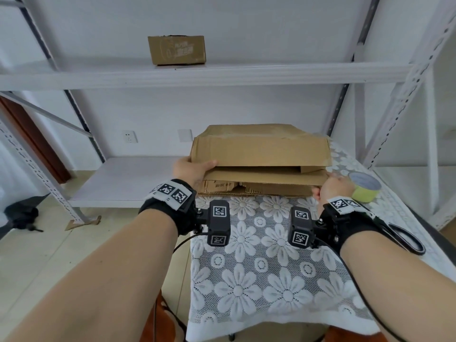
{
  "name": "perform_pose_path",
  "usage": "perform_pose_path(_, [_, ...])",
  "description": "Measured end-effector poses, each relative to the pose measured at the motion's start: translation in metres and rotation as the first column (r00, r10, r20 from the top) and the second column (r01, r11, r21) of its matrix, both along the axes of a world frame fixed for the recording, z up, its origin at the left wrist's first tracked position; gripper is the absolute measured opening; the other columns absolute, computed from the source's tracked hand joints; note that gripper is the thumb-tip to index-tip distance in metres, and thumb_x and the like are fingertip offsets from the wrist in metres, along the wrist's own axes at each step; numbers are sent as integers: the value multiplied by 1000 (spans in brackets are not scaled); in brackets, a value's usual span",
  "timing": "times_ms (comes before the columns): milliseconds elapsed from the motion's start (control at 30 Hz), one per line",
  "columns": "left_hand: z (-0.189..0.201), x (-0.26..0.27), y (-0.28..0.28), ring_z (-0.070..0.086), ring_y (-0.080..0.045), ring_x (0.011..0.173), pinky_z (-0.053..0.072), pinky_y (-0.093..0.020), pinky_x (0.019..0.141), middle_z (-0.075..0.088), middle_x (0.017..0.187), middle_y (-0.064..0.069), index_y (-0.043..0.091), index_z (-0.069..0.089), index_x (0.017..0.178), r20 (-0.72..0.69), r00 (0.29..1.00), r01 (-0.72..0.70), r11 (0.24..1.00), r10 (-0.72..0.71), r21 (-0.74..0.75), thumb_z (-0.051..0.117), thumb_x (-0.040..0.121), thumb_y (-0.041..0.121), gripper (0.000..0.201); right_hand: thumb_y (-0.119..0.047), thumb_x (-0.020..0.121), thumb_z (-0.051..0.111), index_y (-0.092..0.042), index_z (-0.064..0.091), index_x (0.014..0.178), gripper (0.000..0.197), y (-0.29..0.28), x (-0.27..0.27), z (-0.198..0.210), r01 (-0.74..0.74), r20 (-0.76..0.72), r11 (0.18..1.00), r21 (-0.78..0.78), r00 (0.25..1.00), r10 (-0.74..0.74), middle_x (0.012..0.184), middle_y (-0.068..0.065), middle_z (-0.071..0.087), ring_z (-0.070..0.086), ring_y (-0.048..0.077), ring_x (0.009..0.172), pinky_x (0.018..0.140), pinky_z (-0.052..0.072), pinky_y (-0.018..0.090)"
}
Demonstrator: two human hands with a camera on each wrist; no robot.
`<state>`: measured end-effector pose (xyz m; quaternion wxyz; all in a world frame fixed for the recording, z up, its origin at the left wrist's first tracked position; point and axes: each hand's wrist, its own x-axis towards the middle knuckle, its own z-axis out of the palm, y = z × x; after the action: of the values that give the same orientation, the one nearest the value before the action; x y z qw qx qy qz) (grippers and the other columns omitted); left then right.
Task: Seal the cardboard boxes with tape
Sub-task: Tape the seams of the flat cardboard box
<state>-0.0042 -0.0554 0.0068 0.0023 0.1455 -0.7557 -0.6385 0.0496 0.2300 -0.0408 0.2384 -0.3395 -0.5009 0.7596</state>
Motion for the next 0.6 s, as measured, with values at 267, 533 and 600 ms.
perform_pose_path(267, [25, 4, 10, 18, -38, 144, 28, -50, 115, 6, 159, -9, 36, 16, 154, 2, 961, 211, 728, -276, -653, 85, 67, 47, 112, -9, 101, 36, -4, 59, 119, 30, -9, 3, 2, 47, 79, 970, 239, 995, -67, 127, 24, 53, 46, 18, 65, 30, 37, 12])
perform_pose_path(533, [0, 6, 18, 20, -35, 147, 22, -51, 116, 1, 163, -14, 36, 7, 156, 348, 840, 542, 641, -416, -544, 89, 34, 61, 149, 2, 95, 33, -8, 51, 76, 28, -6, 8, -7, -2, 164, 960, 280, 985, -45, 70, 4, 43, 47, 23, 63, 50, 42, 30])
perform_pose_path(600, [-12, 7, 19, 12, -36, 148, 18, -51, 117, -8, 162, -17, 38, 2, 155, 364, 844, 536, 658, -394, -529, 92, 47, 54, 141, 0, 93, 36, -18, 40, 66, 33, -5, 7, -17, -23, 245, 947, 320, 968, -59, 70, 5, 44, 50, 25, 72, 64, 49, 37])
